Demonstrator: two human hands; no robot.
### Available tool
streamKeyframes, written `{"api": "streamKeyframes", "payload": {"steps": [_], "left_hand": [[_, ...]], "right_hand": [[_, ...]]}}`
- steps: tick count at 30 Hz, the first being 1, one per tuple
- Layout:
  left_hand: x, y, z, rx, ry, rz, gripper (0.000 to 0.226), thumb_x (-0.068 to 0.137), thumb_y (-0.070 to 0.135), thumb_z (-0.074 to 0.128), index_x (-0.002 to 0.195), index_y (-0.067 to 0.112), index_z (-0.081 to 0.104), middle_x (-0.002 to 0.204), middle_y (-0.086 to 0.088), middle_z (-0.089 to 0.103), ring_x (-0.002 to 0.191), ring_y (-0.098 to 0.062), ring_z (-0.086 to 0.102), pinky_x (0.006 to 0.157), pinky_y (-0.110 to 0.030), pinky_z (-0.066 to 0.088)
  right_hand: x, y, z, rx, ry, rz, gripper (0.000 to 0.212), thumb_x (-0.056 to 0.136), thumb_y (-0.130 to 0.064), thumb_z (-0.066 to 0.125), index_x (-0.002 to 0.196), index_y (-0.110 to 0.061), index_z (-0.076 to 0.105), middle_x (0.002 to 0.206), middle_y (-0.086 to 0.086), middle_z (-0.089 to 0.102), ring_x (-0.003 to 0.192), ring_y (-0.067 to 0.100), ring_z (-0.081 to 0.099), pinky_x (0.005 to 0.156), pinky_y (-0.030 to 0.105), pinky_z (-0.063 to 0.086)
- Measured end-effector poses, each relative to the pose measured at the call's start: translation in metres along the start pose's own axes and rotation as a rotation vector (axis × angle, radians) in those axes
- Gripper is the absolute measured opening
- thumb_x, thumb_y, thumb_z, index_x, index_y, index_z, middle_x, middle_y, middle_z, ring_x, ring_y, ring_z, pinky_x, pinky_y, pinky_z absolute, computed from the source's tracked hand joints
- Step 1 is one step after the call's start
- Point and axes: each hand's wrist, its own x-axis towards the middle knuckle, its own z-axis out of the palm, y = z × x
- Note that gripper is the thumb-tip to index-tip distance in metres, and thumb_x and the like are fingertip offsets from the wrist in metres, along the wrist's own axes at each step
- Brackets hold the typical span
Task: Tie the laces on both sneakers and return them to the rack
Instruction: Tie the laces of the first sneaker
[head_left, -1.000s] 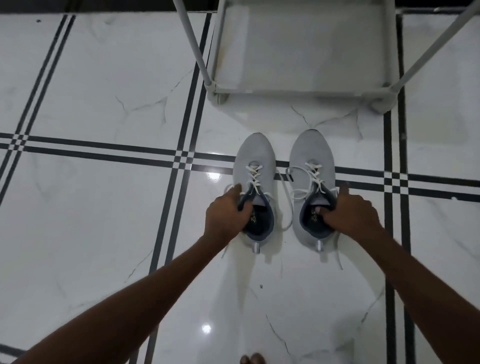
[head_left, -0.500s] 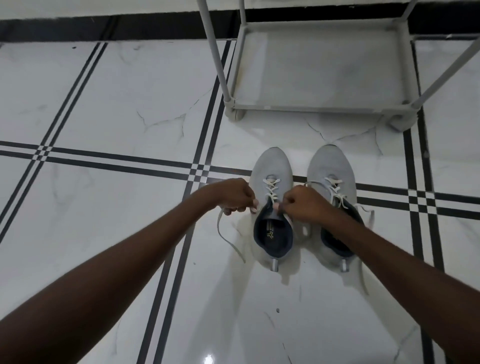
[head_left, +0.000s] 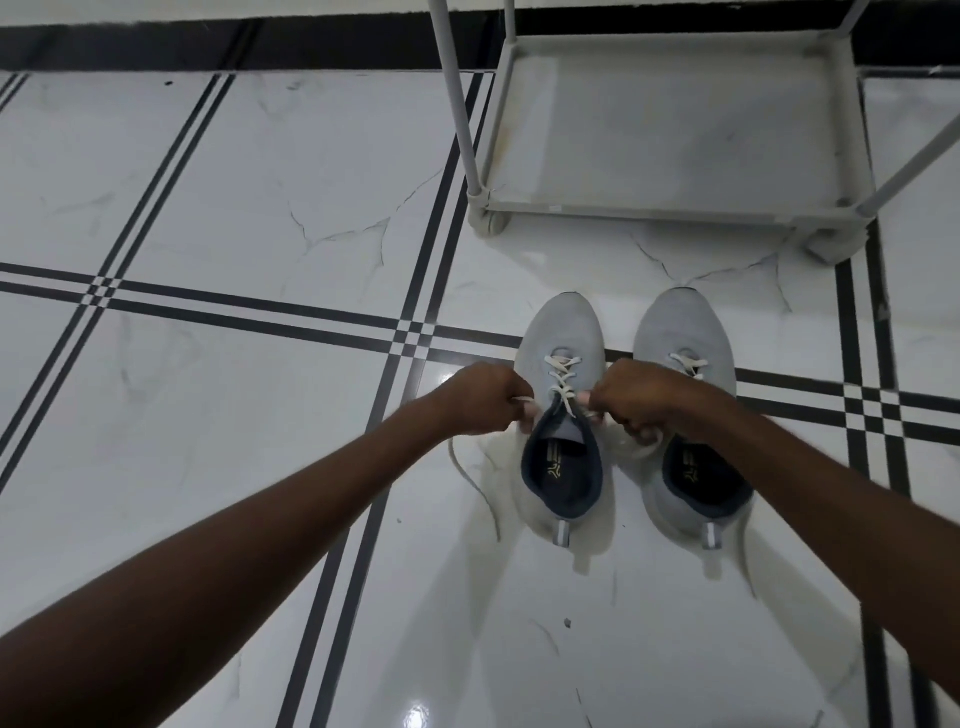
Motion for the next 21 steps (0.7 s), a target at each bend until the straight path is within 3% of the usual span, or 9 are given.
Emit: {"api": "streamKeyframes", "payload": {"steps": [2,5,8,11,14,16,17,19,21], "left_hand": [[-0.001,0.000,-0.002,-0.044,0.030,0.039,0.031,0.098,0.035,0.053,0.086,0.016,0.075,0.067,0.009,0.059,0.052,0.003,0.051,0.066,-0.019,0.040],[-0.008,-0.014,0.001,-0.085,0.040,0.002,0.034,0.101,0.032,0.049,0.079,0.019,0.071,0.057,0.013,0.053,0.048,0.004,0.051,0.061,-0.014,0.038],[-0.021,-0.044,0.017,-0.114,0.047,-0.130,0.036,0.100,0.022,0.049,0.065,0.017,0.061,0.053,0.009,0.052,0.050,0.000,0.047,0.066,-0.026,0.040],[-0.022,-0.049,0.024,-0.001,0.077,-0.112,0.036,0.098,0.019,0.049,0.063,0.015,0.058,0.059,0.004,0.058,0.058,-0.014,0.052,0.068,-0.034,0.048],[-0.017,-0.049,0.022,0.049,0.129,-0.079,0.030,0.095,0.020,0.052,0.070,0.017,0.066,0.066,0.004,0.063,0.067,-0.017,0.059,0.070,-0.037,0.053],[-0.018,-0.050,0.022,0.162,0.166,-0.069,0.010,0.091,0.027,0.063,0.089,0.020,0.070,0.089,0.000,0.067,0.090,-0.020,0.062,0.080,-0.040,0.052],[-0.020,-0.050,0.025,0.284,0.235,-0.079,0.017,0.086,0.030,0.071,0.099,0.020,0.068,0.100,-0.003,0.065,0.099,-0.022,0.059,0.084,-0.041,0.050],[-0.026,-0.047,0.033,0.499,0.332,-0.192,0.034,0.080,0.029,0.078,0.106,0.016,0.060,0.106,-0.006,0.062,0.099,-0.024,0.057,0.080,-0.035,0.046],[-0.028,-0.036,0.038,0.463,0.280,-0.364,0.030,0.087,0.033,0.071,0.102,0.011,0.060,0.099,-0.006,0.067,0.090,-0.024,0.063,0.071,-0.032,0.045]], "right_hand": [[0.002,0.000,-0.002,-0.149,0.030,-0.115,0.041,0.098,-0.031,0.052,0.069,-0.006,0.067,0.043,-0.002,0.048,0.036,0.010,0.044,0.042,0.018,0.039],[0.009,0.013,0.006,-0.400,0.104,-0.210,0.042,0.096,-0.032,0.054,0.057,-0.019,0.059,0.062,0.000,0.067,0.059,0.011,0.058,0.069,0.027,0.047],[0.003,0.025,0.018,-0.577,0.263,-0.158,0.021,0.093,-0.029,0.054,0.081,-0.018,0.066,0.099,0.012,0.070,0.091,0.030,0.066,0.076,0.033,0.049],[-0.001,0.026,0.029,-0.634,0.333,-0.134,0.017,0.091,-0.020,0.057,0.098,-0.012,0.070,0.107,0.012,0.069,0.101,0.031,0.065,0.075,0.033,0.044],[0.005,0.028,0.030,-0.662,0.355,-0.165,0.019,0.092,-0.024,0.055,0.094,-0.014,0.071,0.104,0.011,0.071,0.098,0.030,0.066,0.073,0.032,0.042],[0.009,0.030,0.026,-0.606,0.319,-0.172,0.037,0.096,-0.040,0.047,0.085,-0.013,0.070,0.094,0.012,0.071,0.091,0.031,0.066,0.074,0.035,0.046],[0.010,0.030,0.022,-0.531,0.282,-0.167,0.048,0.097,-0.048,0.044,0.076,-0.012,0.068,0.083,0.010,0.069,0.083,0.029,0.066,0.074,0.035,0.047],[0.011,0.026,0.012,-0.360,0.182,-0.162,0.055,0.095,-0.053,0.047,0.067,-0.012,0.071,0.061,0.002,0.065,0.065,0.021,0.064,0.067,0.030,0.049],[0.009,0.013,-0.001,-0.295,0.104,-0.157,0.044,0.091,-0.045,0.058,0.069,-0.011,0.075,0.054,0.001,0.064,0.053,0.016,0.059,0.057,0.026,0.045]]}}
